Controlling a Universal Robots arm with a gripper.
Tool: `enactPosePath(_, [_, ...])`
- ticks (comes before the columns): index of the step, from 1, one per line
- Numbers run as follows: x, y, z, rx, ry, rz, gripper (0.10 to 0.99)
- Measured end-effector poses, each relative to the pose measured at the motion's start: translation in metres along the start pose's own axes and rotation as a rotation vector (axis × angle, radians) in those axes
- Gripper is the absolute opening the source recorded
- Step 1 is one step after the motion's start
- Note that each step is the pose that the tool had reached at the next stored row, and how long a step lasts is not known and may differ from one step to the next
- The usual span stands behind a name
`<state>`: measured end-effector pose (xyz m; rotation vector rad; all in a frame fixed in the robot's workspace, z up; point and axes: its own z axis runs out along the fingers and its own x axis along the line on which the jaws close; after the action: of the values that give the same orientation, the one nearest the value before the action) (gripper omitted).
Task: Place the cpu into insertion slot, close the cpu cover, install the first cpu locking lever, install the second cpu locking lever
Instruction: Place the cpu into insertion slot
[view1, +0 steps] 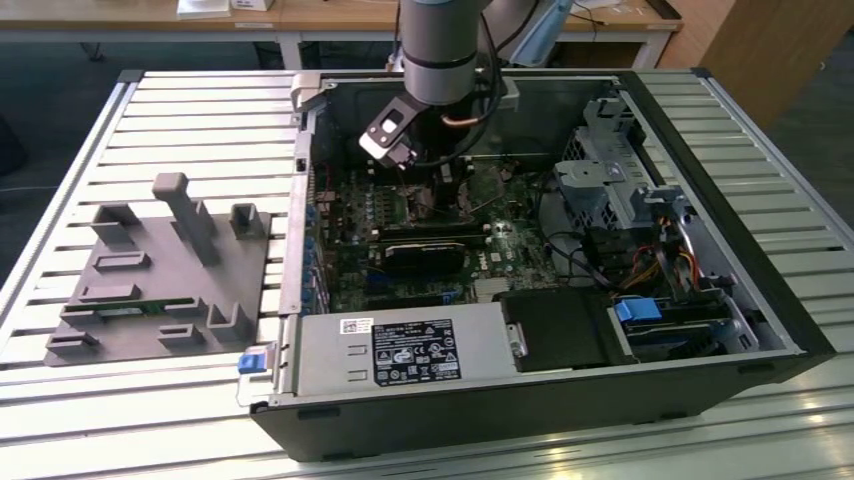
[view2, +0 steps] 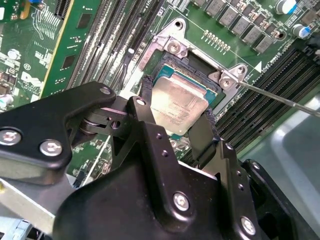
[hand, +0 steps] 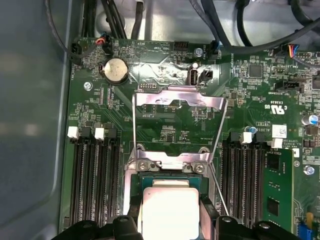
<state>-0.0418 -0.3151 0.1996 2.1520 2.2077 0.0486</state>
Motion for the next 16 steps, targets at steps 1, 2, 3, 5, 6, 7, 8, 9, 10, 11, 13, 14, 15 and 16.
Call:
enactPosePath(1, [0.0000,0.0000,0.0005,0.000,0.0000,0.000,0.537])
enactPosePath(2, [0.0000,-0.0001,0.0010,0.000,0.0000,0.000,0.537])
enactPosePath(3, [0.0000,-0.0001,0.0014,0.000,0.0000,0.000,0.537])
enactPosePath(5, [0.0001,-0.0003,0.0023,0.000,0.0000,0.000,0.537])
enactPosePath(6, [0.0001,-0.0004,0.0028,0.000,0.0000,0.000,0.537])
enactPosePath(7, [0.0001,-0.0006,0.0033,0.000,0.0000,0.000,0.537])
enactPosePath(8, [0.0001,-0.0007,0.0038,0.000,0.0000,0.000,0.537])
enactPosePath(9, [0.0000,-0.0008,0.0039,0.000,-0.0001,0.000,0.537])
enactPosePath(10, [0.0001,-0.0010,0.0041,0.000,0.0000,0.000,0.537])
enactPosePath(11, [0.0001,-0.0013,0.0043,0.000,0.0001,0.000,0.537])
enactPosePath(13, [0.0001,-0.0013,0.0045,0.000,0.0001,0.000,0.537])
enactPosePath(14, [0.0001,-0.0014,0.0047,0.000,0.0001,0.000,0.537])
enactPosePath(15, [0.0002,-0.0014,0.0050,0.000,0.0001,0.000,0.537])
enactPosePath(16, [0.0002,-0.0015,0.0053,0.000,0.0001,0.000,0.537])
